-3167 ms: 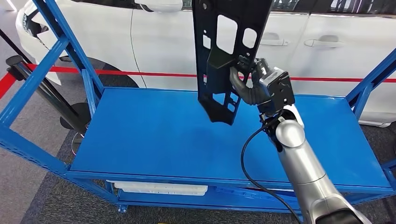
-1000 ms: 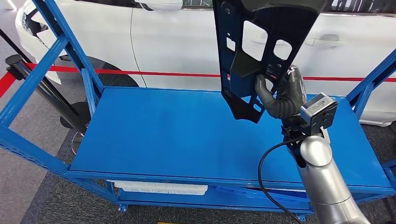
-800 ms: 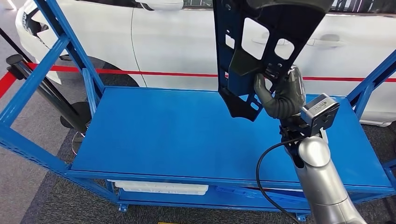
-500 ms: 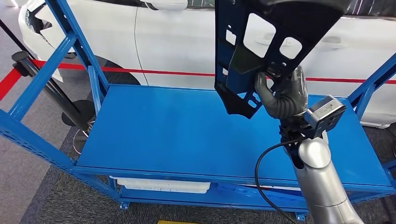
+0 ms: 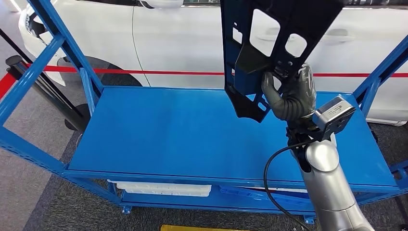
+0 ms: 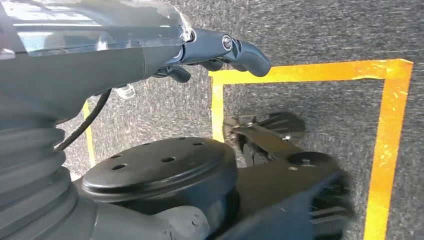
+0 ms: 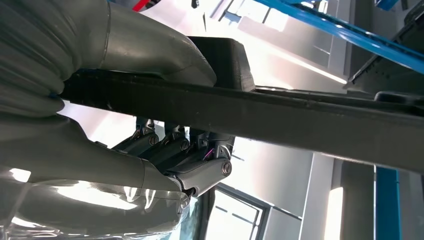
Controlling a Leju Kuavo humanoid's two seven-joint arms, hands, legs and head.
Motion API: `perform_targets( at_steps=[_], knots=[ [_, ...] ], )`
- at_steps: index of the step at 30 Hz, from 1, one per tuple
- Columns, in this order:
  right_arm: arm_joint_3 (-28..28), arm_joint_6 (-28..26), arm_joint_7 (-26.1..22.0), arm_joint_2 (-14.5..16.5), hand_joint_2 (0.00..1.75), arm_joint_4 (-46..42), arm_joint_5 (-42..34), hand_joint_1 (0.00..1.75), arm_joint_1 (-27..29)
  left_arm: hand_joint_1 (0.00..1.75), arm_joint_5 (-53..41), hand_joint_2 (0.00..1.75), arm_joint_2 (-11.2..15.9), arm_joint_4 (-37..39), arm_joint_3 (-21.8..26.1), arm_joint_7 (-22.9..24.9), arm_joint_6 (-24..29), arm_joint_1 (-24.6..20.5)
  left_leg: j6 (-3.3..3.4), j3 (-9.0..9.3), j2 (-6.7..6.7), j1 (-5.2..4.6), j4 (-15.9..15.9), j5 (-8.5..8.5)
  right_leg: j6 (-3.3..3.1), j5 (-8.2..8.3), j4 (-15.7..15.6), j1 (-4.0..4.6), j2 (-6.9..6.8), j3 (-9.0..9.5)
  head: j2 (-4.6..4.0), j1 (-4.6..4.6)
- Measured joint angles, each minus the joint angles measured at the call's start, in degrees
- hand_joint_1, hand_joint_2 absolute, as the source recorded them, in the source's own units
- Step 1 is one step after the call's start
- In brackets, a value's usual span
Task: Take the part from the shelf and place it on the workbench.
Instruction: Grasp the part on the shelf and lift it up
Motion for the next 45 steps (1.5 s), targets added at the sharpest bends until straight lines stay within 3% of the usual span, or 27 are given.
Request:
perform_targets(
  at_steps=[1, 2, 3, 5, 7, 10, 11, 13, 15, 16, 17, 18, 20, 22, 23, 26, 28, 30, 31, 32, 34, 35, 37, 39, 41, 43, 45],
  knots=[
    [0.0, 0.0, 0.0, 0.0, 1.75, 0.0, 0.0, 1.75, 0.0, 0.0, -0.1, 1.75, 0.0, 0.0, -0.1, 0.0, 0.1, 0.0, -0.12, -0.77, 0.0, 0.08, 2.2, -0.55, -0.06, 0.19, 0.1, 0.05, -0.08, -0.33, 0.01, -0.01],
    [0.0, 0.0, 0.0, 0.1, 1.75, 0.0, 0.0, 1.75, 0.0, 0.0, -0.2, 1.75, 0.0, 0.0, -0.1, 0.0, 0.2, -0.1, -0.15, -0.6, 0.01, 0.12, 2.4, 0.03, -0.05, 0.39, 0.2, 0.07, -0.14, -0.66, 0.01, 0.0],
    [0.0, 0.0, 0.0, 0.1, 1.75, 0.0, 0.0, 1.75, 0.0, 0.0, -0.3, 1.75, 0.0, 0.0, -0.1, 0.0, 0.2, -0.1, -0.09, 0.69, 0.02, 0.14, 0.4, 1.59, 0.03, 0.58, 0.4, 0.08, -0.16, -0.96, 0.01, 0.0],
    [0.0, 0.0, 0.0, 0.1, 1.75, 0.0, 0.0, 1.75, 0.0, 0.0, -0.5, 1.75, 0.0, 0.0, -0.2, 0.1, 0.3, -0.2, 0.33, 4.97, 0.01, 0.08, -7.3, 4.79, 0.37, 0.97, 0.7, 0.12, -0.16, -1.45, 0.01, -0.01],
    [0.0, -0.1, 0.0, 0.1, 1.75, 0.0, 0.0, 1.75, 0.0, 0.0, -0.5, 1.75, 0.0, 0.0, -0.2, 0.1, 0.3, -0.2, 0.86, 7.32, -0.04, -0.2, -12.2, 6.15, 0.98, 1.61, 0.7, 0.14, -0.17, -1.75, 0.01, 0.01],
    [0.0, -0.2, 0.0, 0.1, 1.75, 0.0, 0.0, 1.75, -0.1, 0.0, -0.6, 1.75, 0.0, 0.0, -0.2, 0.0, 0.3, -0.2, 1.78, 6.75, -0.01, -0.34, -13.2, 7.23, 2.09, 2.77, 0.1, 0.02, -0.12, -1.99, 0.01, 0.03],
    [0.0, -0.2, 0.0, 0.1, 1.75, 0.0, 0.0, 1.75, -0.1, 0.0, -0.6, 1.75, 0.0, 0.0, -0.2, 0.0, 0.3, -0.3, 2.22, 6.52, 0.06, -0.21, -13.6, 7.89, 2.4, 2.33, 0.3, 0.02, -0.03, -2.25, 0.01, 0.13],
    [0.0, -0.3, 0.0, 0.1, 1.75, 0.0, 0.0, 1.75, -0.2, 0.0, -0.7, 1.75, 0.0, 0.0, -0.3, 0.0, 0.3, -0.4, 3.01, 5.62, 0.23, 0.06, -14.2, 9.38, 2.77, -1.49, 3.6, 0.02, 0.17, -3.63, 0.01, 0.42],
    [0.0, -0.3, 0.0, 0.1, 1.75, 0.0, 0.0, 1.75, -0.1, 0.0, -0.8, 1.75, -0.1, 0.0, -0.4, 0.0, 0.3, -0.5, 3.37, 4.14, 0.28, -0.06, -14.1, 10.45, 3.02, -6.52, 10.6, 0.04, 0.22, -5.63, 0.01, 0.67],
    [0.0, -0.4, 0.1, 0.1, 1.75, 0.0, 0.0, 1.75, 0.0, 0.0, -0.9, 1.75, -0.1, 0.0, -0.4, 0.0, 0.3, -0.4, 3.38, 3.38, 0.29, -0.11, -13.9, 10.87, 3.14, -7.66, 13.6, 0.03, 0.22, -6.19, 0.01, 0.68],
    [0.0, -0.4, 0.1, 0.1, 1.75, 0.0, 0.0, 1.75, 0.0, 0.0, -0.9, 1.75, -0.1, 0.0, -0.4, 0.0, 0.3, -0.4, 3.35, 2.63, 0.3, -0.14, -13.7, 11.24, 3.21, -7.57, 15.0, 0.0, 0.21, -5.97, 0.01, 0.69],
    [0.0, -0.4, 0.1, 0.1, 1.75, 0.0, 0.0, 1.75, 0.0, 0.0, -0.9, 1.75, -0.1, 0.0, -0.5, 0.0, 0.3, -0.4, 3.27, 1.92, 0.3, -0.14, -13.4, 11.56, 3.21, -6.52, 14.3, -0.03, 0.21, -4.74, 0.0, 0.7],
    [0.0, -0.4, 0.2, 0.1, 1.75, 0.0, 0.0, 1.75, -0.1, 0.0, -1.0, 1.75, -0.1, 0.0, -0.5, 0.0, 0.1, -0.4, 2.98, 0.73, 0.25, -0.16, -12.8, 12.05, 2.93, -4.16, 7.6, -0.05, 0.23, 0.45, 0.01, 0.73],
    [0.0, -0.5, 0.6, 0.1, 1.75, 0.1, 0.1, 1.75, -0.6, 0.0, -1.0, 1.75, -0.1, 0.0, -0.6, 0.0, -0.3, -0.5, 2.48, -0.01, 0.18, -0.3, -12.4, 12.56, 2.42, -3.67, 0.9, 0.18, 0.33, 4.69, 0.01, 0.72],
    [0.0, -0.5, 0.8, 0.1, 1.75, 0.2, 0.1, 1.75, -1.0, 0.0, -1.1, 1.75, -0.1, 0.0, -0.7, 0.0, -0.5, -0.6, 2.16, -0.23, 0.17, -0.34, -12.3, 12.88, 2.18, -3.94, -0.5, 0.36, 0.37, 5.37, 0.01, 0.77],
    [0.0, -0.8, 1.7, 0.2, 1.75, 0.8, 0.2, 1.75, -2.1, 0.0, -1.4, 1.75, -0.1, 0.0, -0.9, -0.2, -0.7, -0.5, 1.15, -0.91, 0.08, -0.35, -12.3, 13.34, 1.14, -2.81, -1.3, 0.22, 0.14, 4.69, 0.01, 0.92],
    [0.0, -0.9, 2.2, 0.3, 1.75, 1.2, 0.3, 1.75, -2.8, 0.0, -1.6, 1.75, -0.2, 0.0, -1.2, -0.4, -0.6, -0.3, 0.48, -2.37, 0.04, -0.23, -9.0, 9.94, 0.3, -1.62, -1.7, -0.14, -0.19, 3.67, 0.0, 0.7],
    [0.0, -0.9, 2.5, 0.4, 1.75, 1.6, 0.4, 1.75, -3.2, 0.0, -1.6, 1.75, -0.3, 0.0, -1.3, -0.6, -0.5, -0.3, -0.17, -4.28, 0.08, 0.06, -2.1, 4.61, -0.07, -0.6, -1.6, -0.09, -0.37, 2.38, -0.01, 0.46],
    [0.0, -0.8, 2.5, 0.5, 1.75, 1.8, 0.4, 1.75, -3.3, 0.0, -1.6, 1.75, -0.3, 0.0, -1.3, -0.6, -0.5, -0.2, -0.42, -4.82, 0.09, 0.17, 1.2, 3.09, -0.04, -0.1, -1.6, -0.07, -0.43, 1.71, -0.01, 0.43],
    [0.0, -0.8, 2.6, 0.5, 1.75, 2.0, 0.4, 1.75, -3.4, 0.0, -1.6, 1.75, -0.3, 0.0, -1.3, -0.6, -0.5, -0.2, -0.59, -4.63, 0.09, 0.24, 2.9, 2.93, 0.03, 0.38, -1.5, -0.07, -0.48, 1.03, 0.0, 0.44],
    [0.0, -0.8, 2.6, 0.5, 1.75, 2.4, 0.4, 1.75, -3.5, 0.0, -1.5, 1.75, -0.3, 0.0, -1.3, -0.6, -0.5, -0.2, -0.68, -1.57, 0.1, 0.37, 0.8, 5.51, 0.31, 1.27, -1.1, -0.11, -0.52, -0.38, 0.01, 0.42],
    [0.0, -0.8, 2.6, 0.5, 1.75, 2.5, 0.4, 1.75, -3.5, 0.0, -1.5, 1.75, -0.3, 0.0, -1.3, -0.6, -0.5, -0.2, -0.58, 1.15, 0.1, 0.43, -2.8, 6.8, 0.51, 1.66, -0.8, -0.13, -0.52, -1.01, 0.0, 0.4],
    [0.0, -0.8, 2.6, 0.5, 1.75, 2.6, 0.4, 1.75, -3.7, 0.0, -1.5, 1.75, -0.3, 0.0, -1.3, -0.6, -0.5, -0.2, -0.11, 6.13, 0.04, 0.3, -10.3, 7.15, 1.11, 2.4, -0.5, -0.02, -0.5, -1.89, 0.01, 0.44],
    [0.0, -0.8, 2.6, 0.5, 1.75, 2.7, 0.3, 1.75, -3.8, 0.0, -1.4, 1.75, -0.3, 0.0, -1.3, -0.6, -0.5, -0.1, 0.56, 7.55, -0.02, 0.03, -13.4, 6.54, 1.83, 3.31, -0.6, 0.02, -0.56, -2.18, 0.01, 0.42],
    [0.1, -0.9, 2.5, 0.5, 1.75, 2.9, 0.3, 1.75, -3.7, 0.0, -1.4, 1.75, -0.3, 0.0, -1.3, -0.6, -0.5, -0.1, 1.49, 6.76, 0.06, 0.12, -13.8, 7.52, 2.57, 3.79, -0.8, 0.0, -0.45, -2.45, 0.01, 0.37],
    [0.2, -0.9, 2.3, 0.5, 1.75, 2.9, 0.1, 1.75, -3.6, 0.0, -1.5, 1.75, -0.3, 0.0, -1.3, -0.6, -0.6, -0.1, 2.57, 5.75, 0.27, 0.31, -14.3, 9.01, 3.04, 0.66, 1.5, -0.07, -0.15, -3.58, 0.01, 0.69],
    [0.2, -1.0, 2.1, 0.5, 1.75, 2.9, 0.1, 1.75, -3.4, 0.0, -1.6, 1.75, -0.2, 0.0, -1.3, -0.6, -0.6, -0.1, 3.2, 4.29, 0.4, 0.19, -14.2, 10.29, 3.3, -5.0, 8.1, -0.22, 0.02, -5.52, 0.01, 1.05]
  ],
)
